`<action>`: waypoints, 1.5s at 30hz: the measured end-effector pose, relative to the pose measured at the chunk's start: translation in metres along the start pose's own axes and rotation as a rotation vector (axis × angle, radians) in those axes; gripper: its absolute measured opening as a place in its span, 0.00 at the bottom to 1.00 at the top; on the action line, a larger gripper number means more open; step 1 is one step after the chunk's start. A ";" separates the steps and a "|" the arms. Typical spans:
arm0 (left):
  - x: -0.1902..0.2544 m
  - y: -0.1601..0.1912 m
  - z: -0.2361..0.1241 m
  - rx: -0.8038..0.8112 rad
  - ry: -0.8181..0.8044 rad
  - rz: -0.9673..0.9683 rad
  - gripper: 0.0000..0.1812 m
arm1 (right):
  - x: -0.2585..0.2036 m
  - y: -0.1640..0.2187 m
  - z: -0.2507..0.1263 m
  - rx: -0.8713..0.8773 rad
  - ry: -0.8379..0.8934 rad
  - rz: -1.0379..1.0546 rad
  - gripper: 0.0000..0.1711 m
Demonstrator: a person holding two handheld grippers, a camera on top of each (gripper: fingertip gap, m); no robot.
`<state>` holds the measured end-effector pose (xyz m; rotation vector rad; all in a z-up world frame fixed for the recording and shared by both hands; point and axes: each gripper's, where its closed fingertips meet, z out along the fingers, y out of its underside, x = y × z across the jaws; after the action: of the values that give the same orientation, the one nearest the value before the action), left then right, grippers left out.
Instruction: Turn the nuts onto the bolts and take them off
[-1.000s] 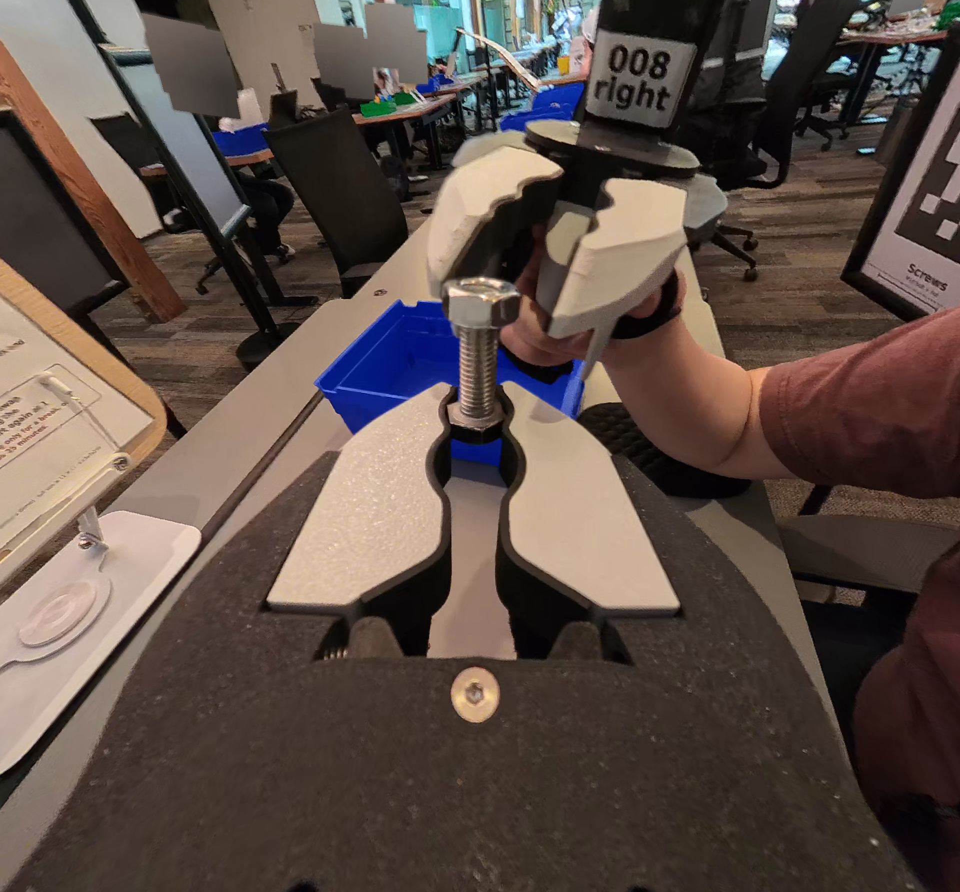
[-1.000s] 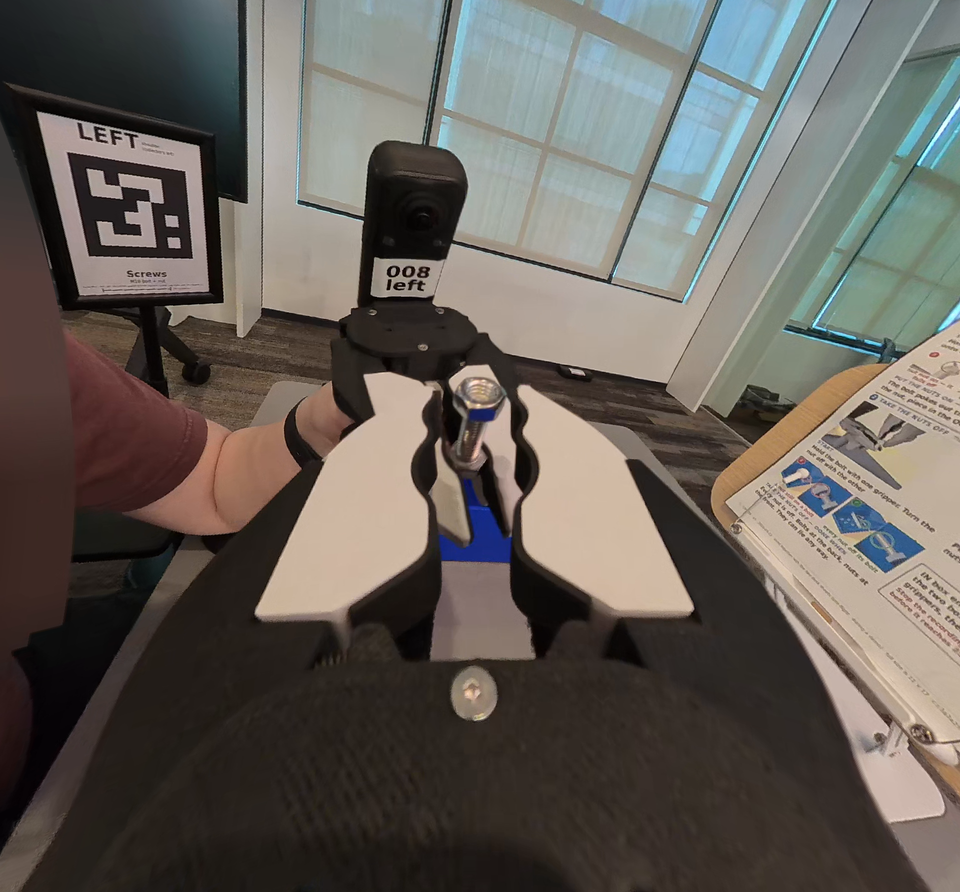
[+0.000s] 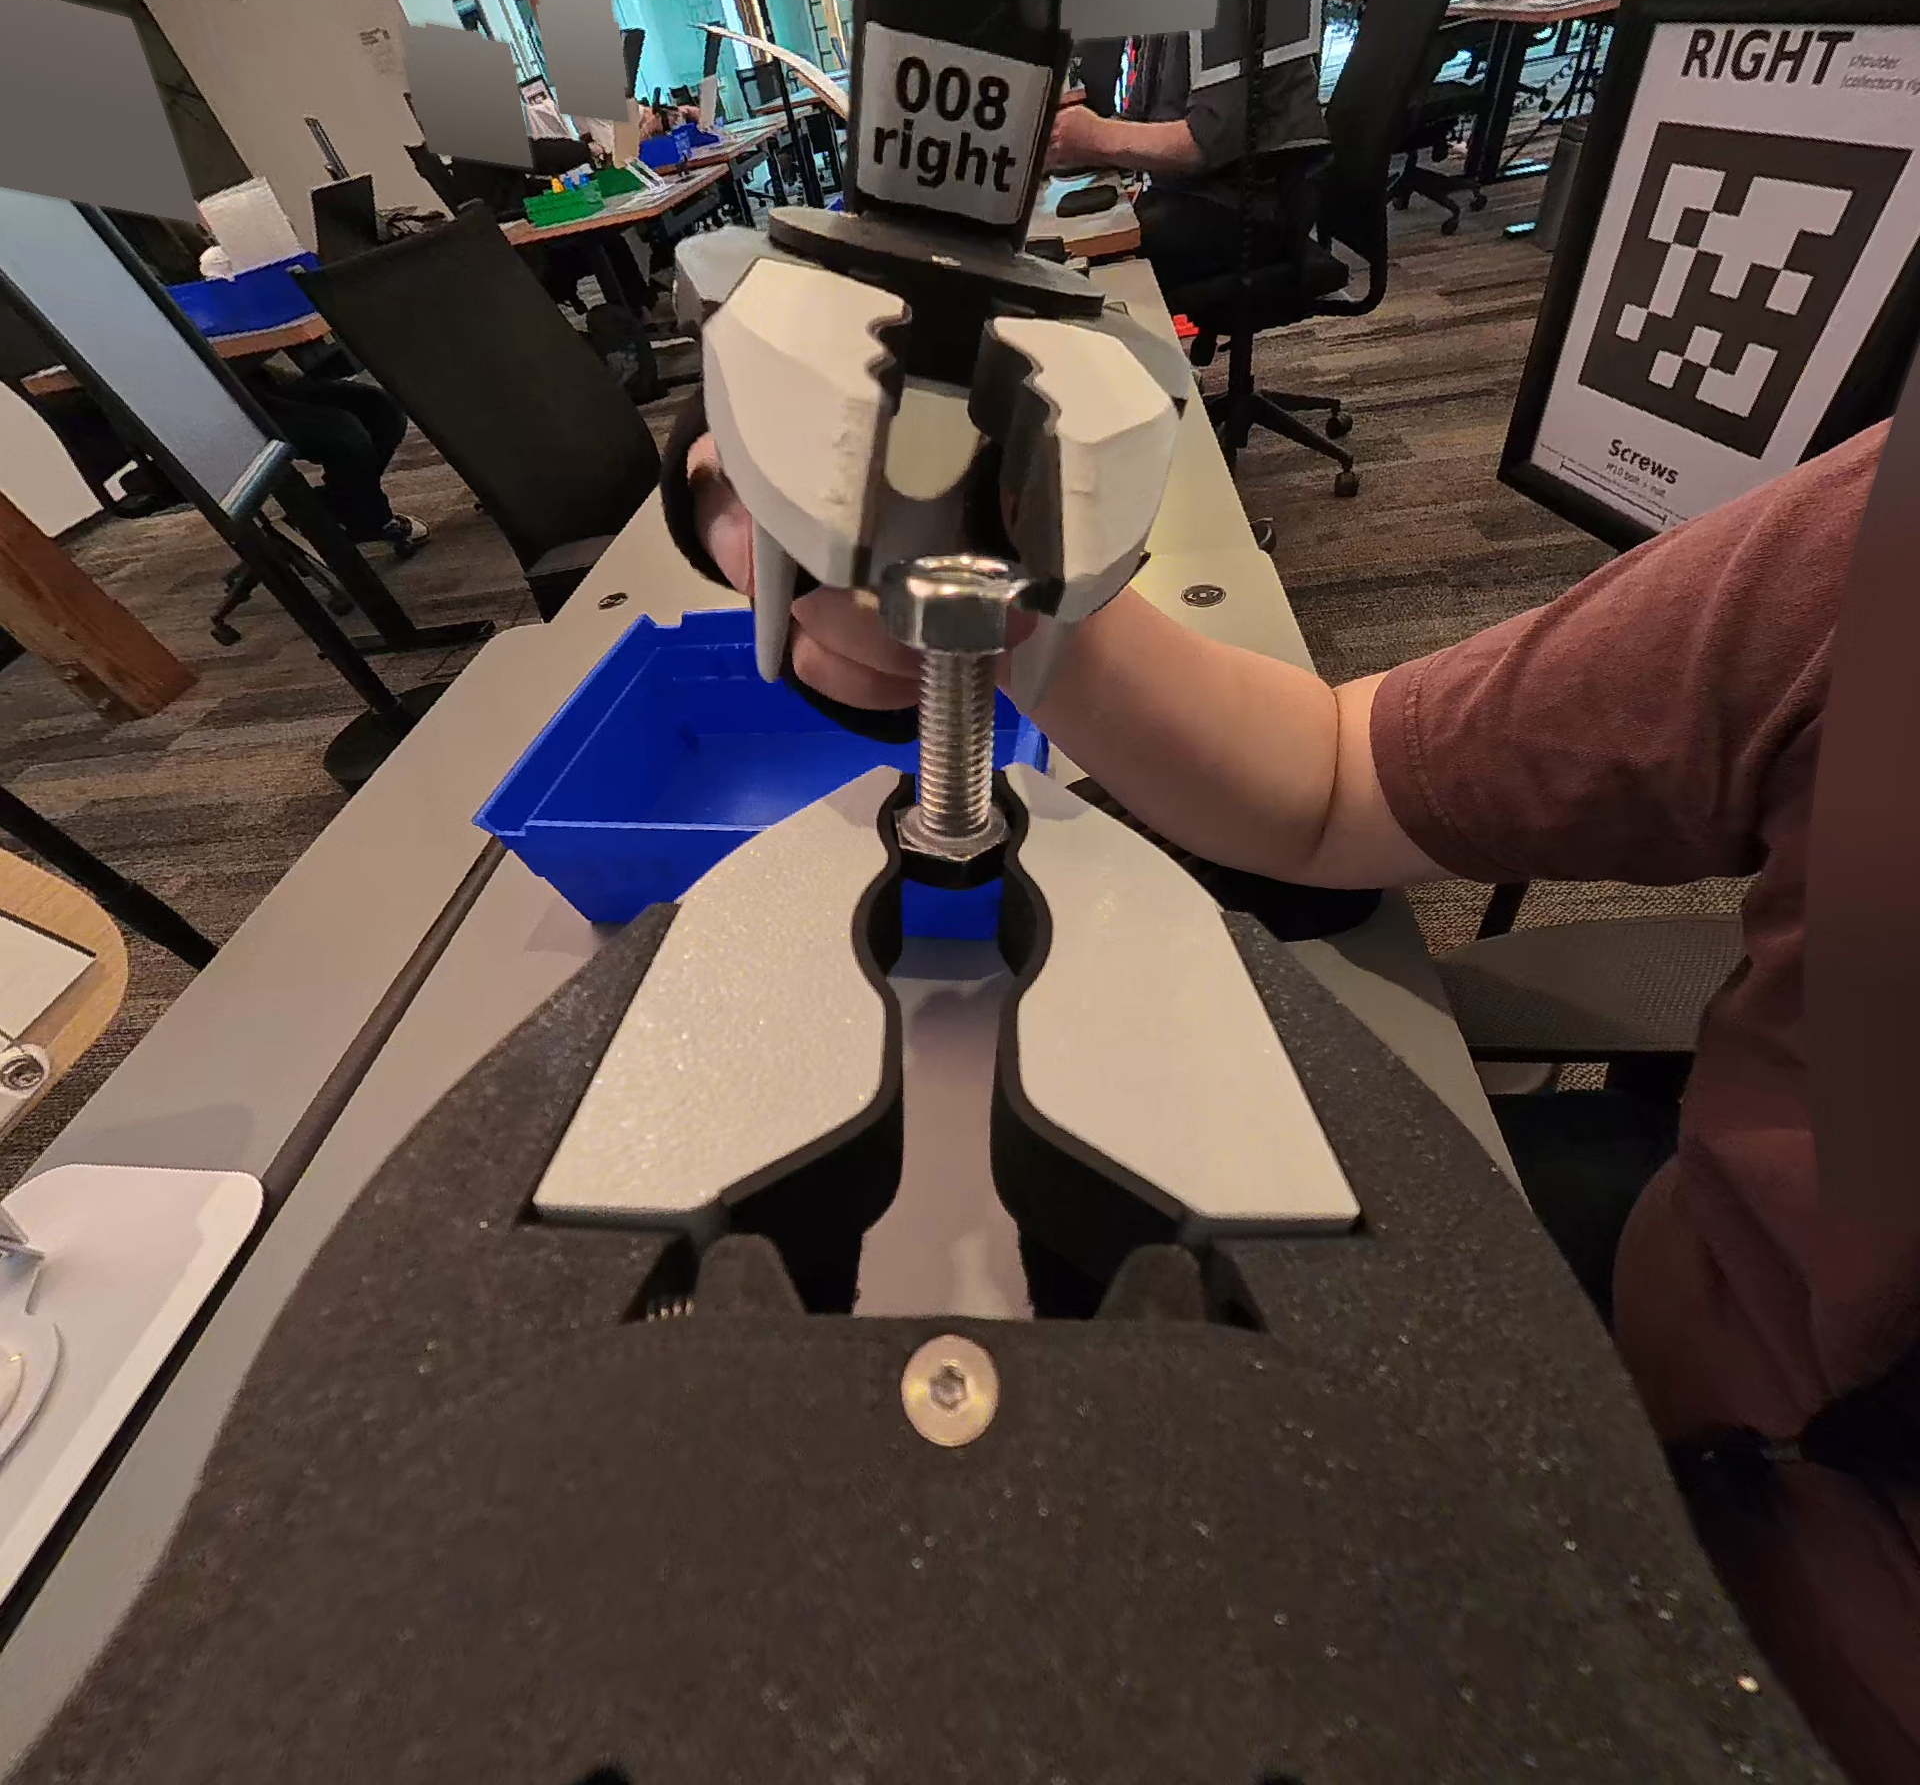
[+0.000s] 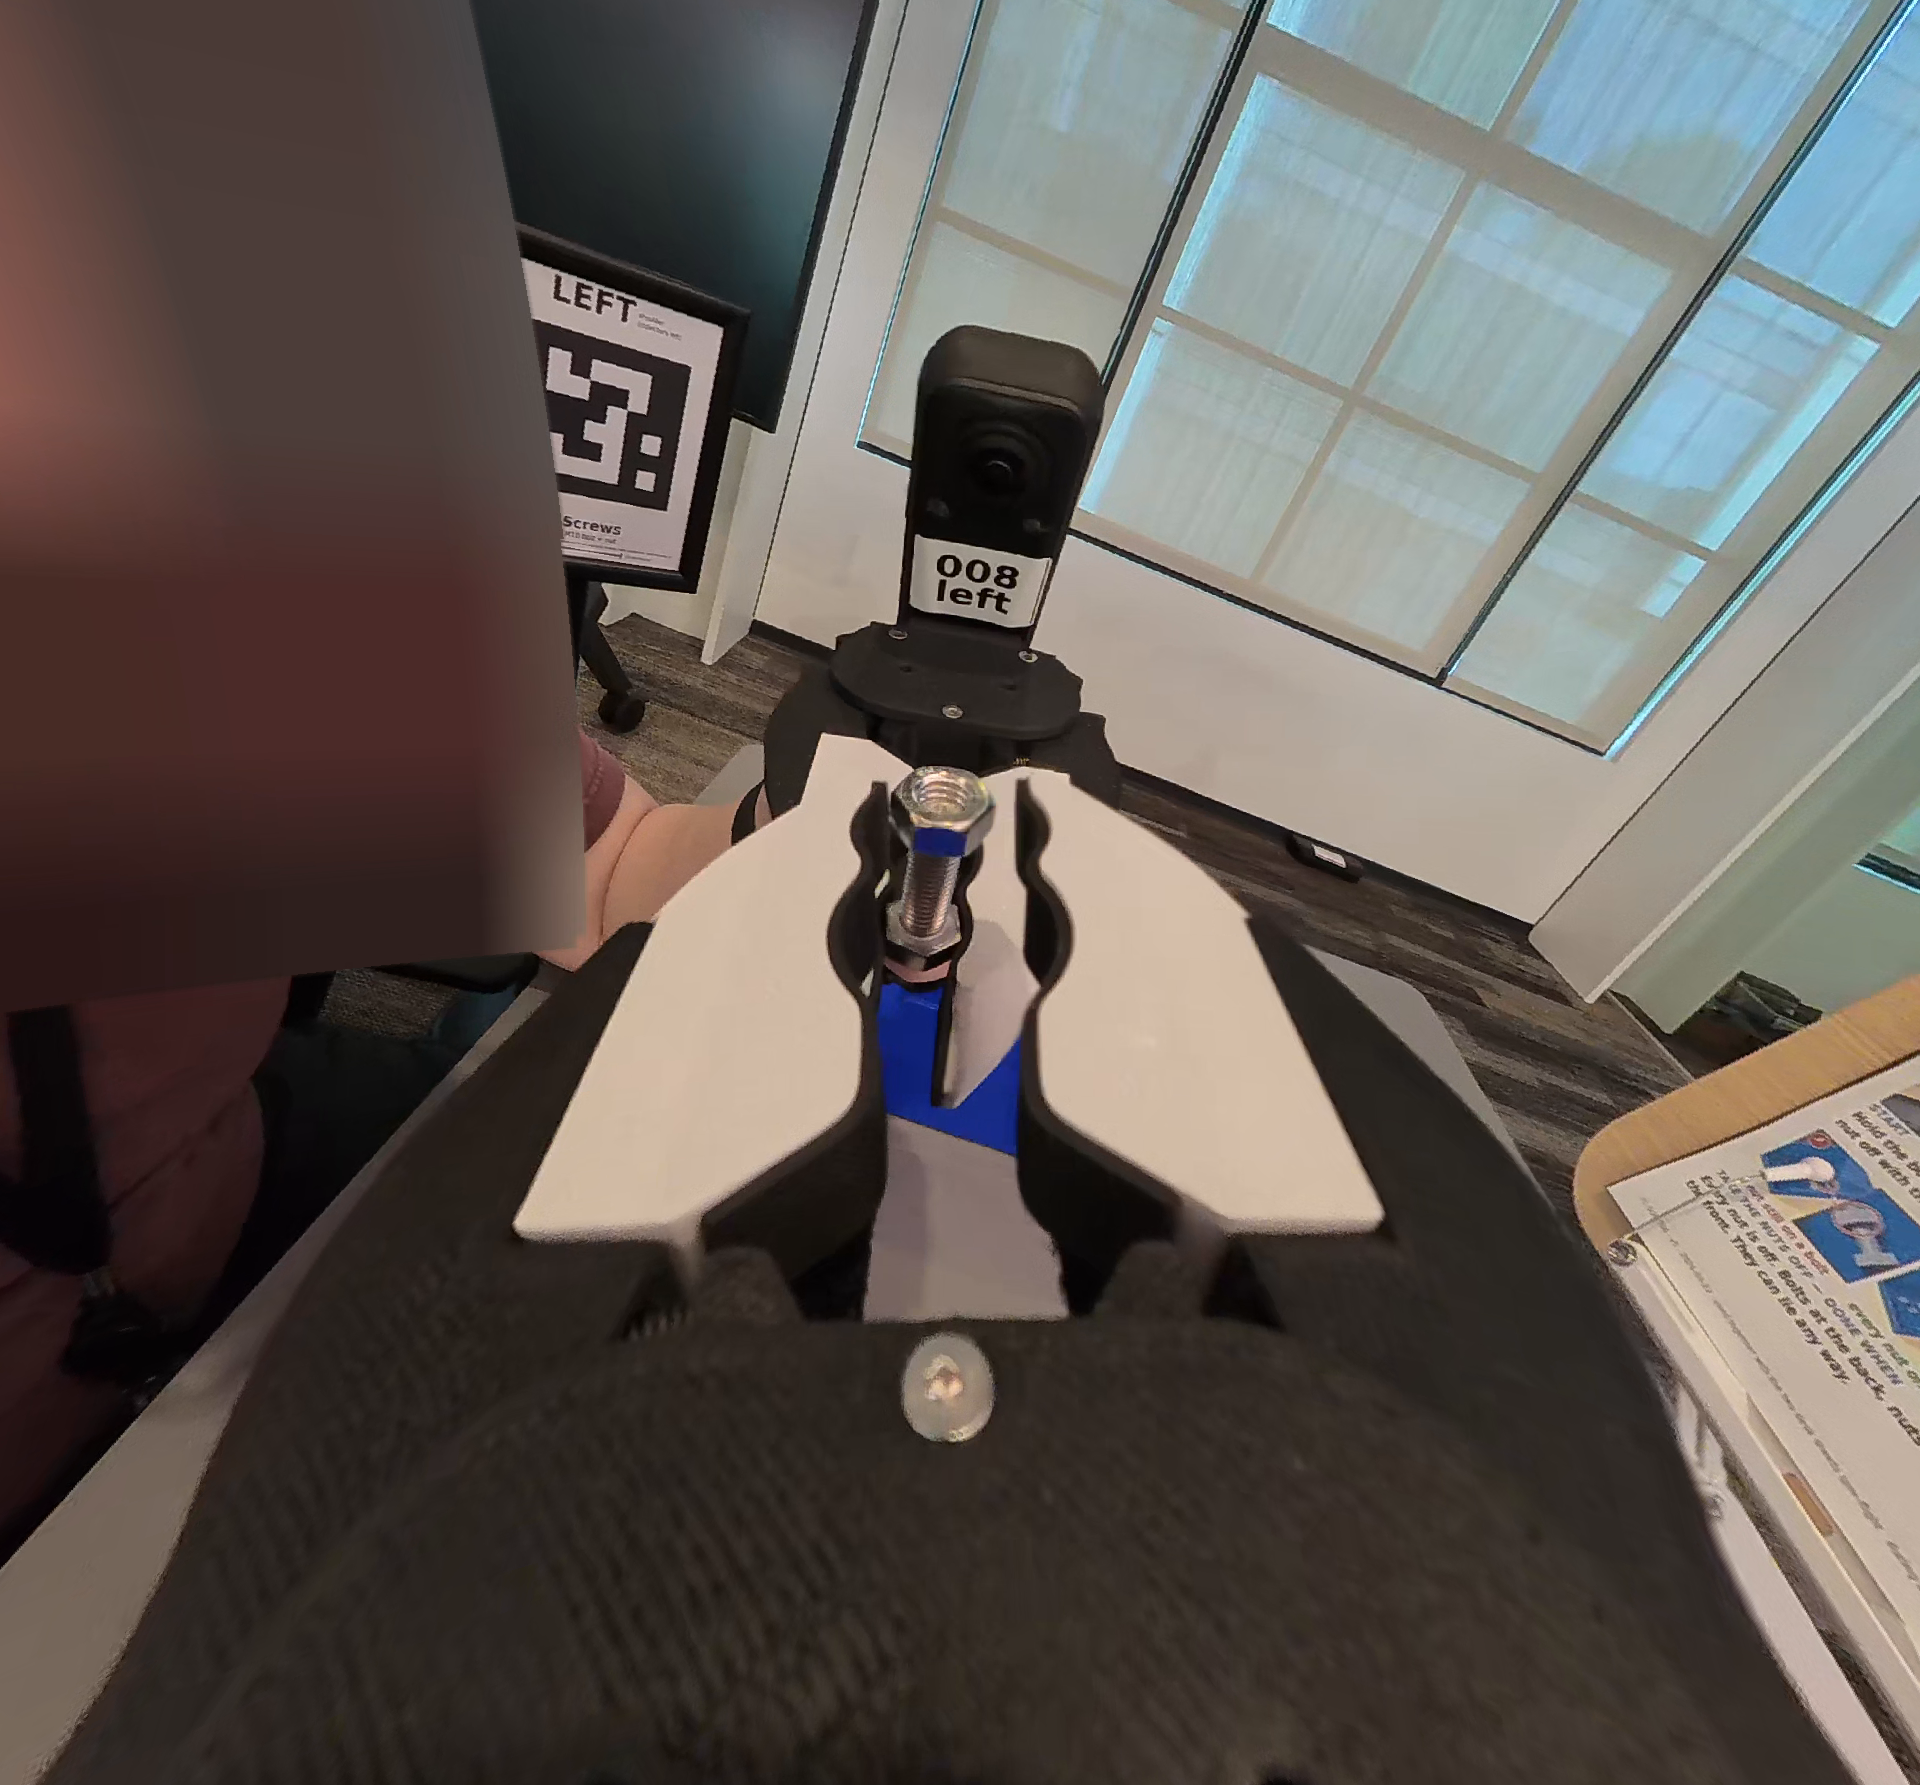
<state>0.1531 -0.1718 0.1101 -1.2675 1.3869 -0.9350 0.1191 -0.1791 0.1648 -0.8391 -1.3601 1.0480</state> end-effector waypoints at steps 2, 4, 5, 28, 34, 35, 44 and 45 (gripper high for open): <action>0.000 0.000 0.000 0.000 0.001 0.000 0.07 | 0.001 0.001 0.001 -0.002 0.004 -0.001 0.14; -0.001 0.000 0.000 0.000 -0.008 0.002 0.07 | 0.001 0.001 0.001 -0.001 0.002 0.007 0.12; -0.002 -0.001 -0.001 0.003 -0.011 -0.001 0.07 | 0.001 0.001 0.001 -0.004 0.004 0.011 0.12; -0.012 -0.010 -0.011 0.066 -0.045 -0.062 0.07 | 0.011 -0.009 0.013 0.079 0.098 0.104 0.20; 0.004 -0.014 -0.008 0.083 0.044 -0.058 0.07 | 0.003 -0.013 0.011 0.143 -0.020 0.188 0.16; 0.004 -0.013 -0.008 0.081 0.043 -0.054 0.07 | 0.002 -0.012 0.012 0.137 -0.036 0.202 0.15; -0.014 -0.009 -0.009 0.061 -0.069 -0.059 0.07 | 0.019 0.000 0.015 0.071 0.099 0.252 0.10; -0.019 -0.008 -0.010 0.056 -0.102 -0.063 0.07 | 0.024 0.002 0.016 0.057 0.148 0.252 0.10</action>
<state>0.1440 -0.1549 0.1228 -1.3044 1.2404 -0.9327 0.1011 -0.1580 0.1723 -1.0439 -1.1144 1.1876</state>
